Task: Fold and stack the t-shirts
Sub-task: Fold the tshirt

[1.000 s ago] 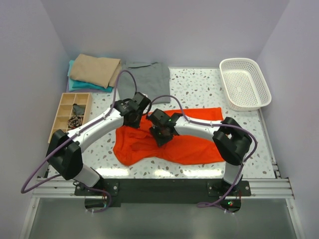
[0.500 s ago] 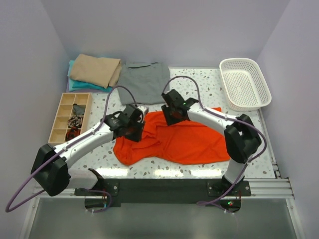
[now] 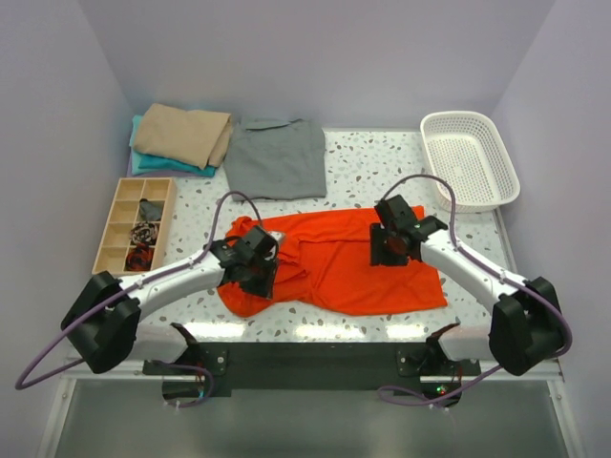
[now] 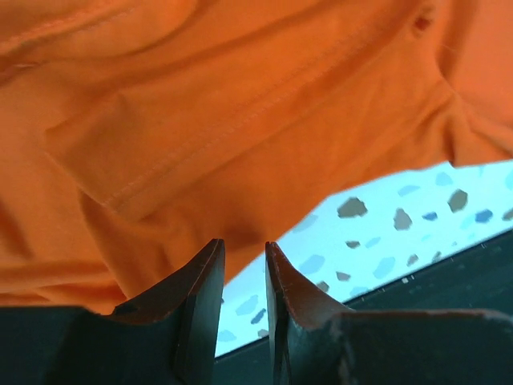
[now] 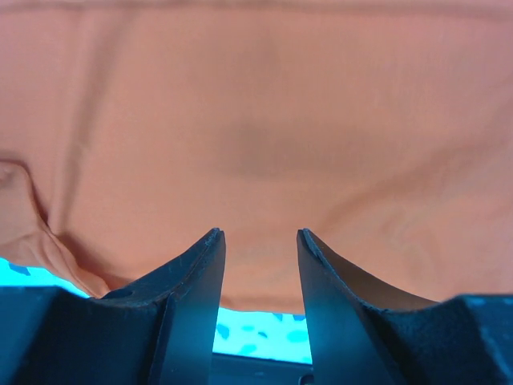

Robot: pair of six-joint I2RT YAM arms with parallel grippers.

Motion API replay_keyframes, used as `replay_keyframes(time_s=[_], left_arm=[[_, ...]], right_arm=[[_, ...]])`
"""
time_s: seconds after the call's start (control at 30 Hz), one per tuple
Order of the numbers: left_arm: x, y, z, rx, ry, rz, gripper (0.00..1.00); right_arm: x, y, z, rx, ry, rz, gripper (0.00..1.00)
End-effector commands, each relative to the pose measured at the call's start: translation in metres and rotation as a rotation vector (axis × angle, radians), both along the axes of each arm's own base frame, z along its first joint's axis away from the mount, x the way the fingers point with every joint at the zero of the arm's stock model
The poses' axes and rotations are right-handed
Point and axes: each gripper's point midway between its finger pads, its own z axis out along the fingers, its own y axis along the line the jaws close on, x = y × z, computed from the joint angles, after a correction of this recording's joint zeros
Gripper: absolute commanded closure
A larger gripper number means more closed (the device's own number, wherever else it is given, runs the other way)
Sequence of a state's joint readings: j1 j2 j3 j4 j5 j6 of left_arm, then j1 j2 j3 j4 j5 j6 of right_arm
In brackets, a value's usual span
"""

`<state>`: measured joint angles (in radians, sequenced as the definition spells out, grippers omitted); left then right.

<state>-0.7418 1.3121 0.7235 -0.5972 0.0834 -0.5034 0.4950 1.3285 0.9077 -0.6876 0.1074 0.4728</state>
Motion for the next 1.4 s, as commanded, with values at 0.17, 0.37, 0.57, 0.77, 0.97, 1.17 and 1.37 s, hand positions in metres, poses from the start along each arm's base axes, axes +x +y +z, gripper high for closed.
replay_keyframes(time_s=[0.17,0.37,0.57,0.77,0.97,1.17,1.37], left_arm=[[0.049,0.035,-0.007,0.256,-0.118,0.155,0.68],[0.080,0.054,-0.004,0.342,-0.174,0.193,0.68],[0.096,0.090,-0.002,0.534,-0.205,0.199,0.68],[0.114,0.119,0.007,0.632,-0.240,0.235,0.68],[0.143,0.116,0.027,0.618,-0.297,0.235,0.68],[0.143,0.083,0.047,0.435,-0.285,0.152,0.65],[0.118,0.018,0.077,0.025,-0.268,-0.026,0.56]], right_arm=[[-0.039,-0.009,-0.041,0.057,0.131,-0.153,0.57],[-0.046,-0.016,-0.061,0.037,0.152,-0.201,0.57],[-0.050,-0.021,-0.081,-0.008,0.198,-0.209,0.57],[-0.044,-0.021,-0.097,-0.034,0.223,-0.205,0.58],[-0.035,-0.014,-0.105,-0.036,0.244,-0.168,0.58],[-0.024,-0.005,-0.099,-0.011,0.228,-0.129,0.57],[-0.009,-0.007,-0.076,-0.036,0.175,-0.106,0.57]])
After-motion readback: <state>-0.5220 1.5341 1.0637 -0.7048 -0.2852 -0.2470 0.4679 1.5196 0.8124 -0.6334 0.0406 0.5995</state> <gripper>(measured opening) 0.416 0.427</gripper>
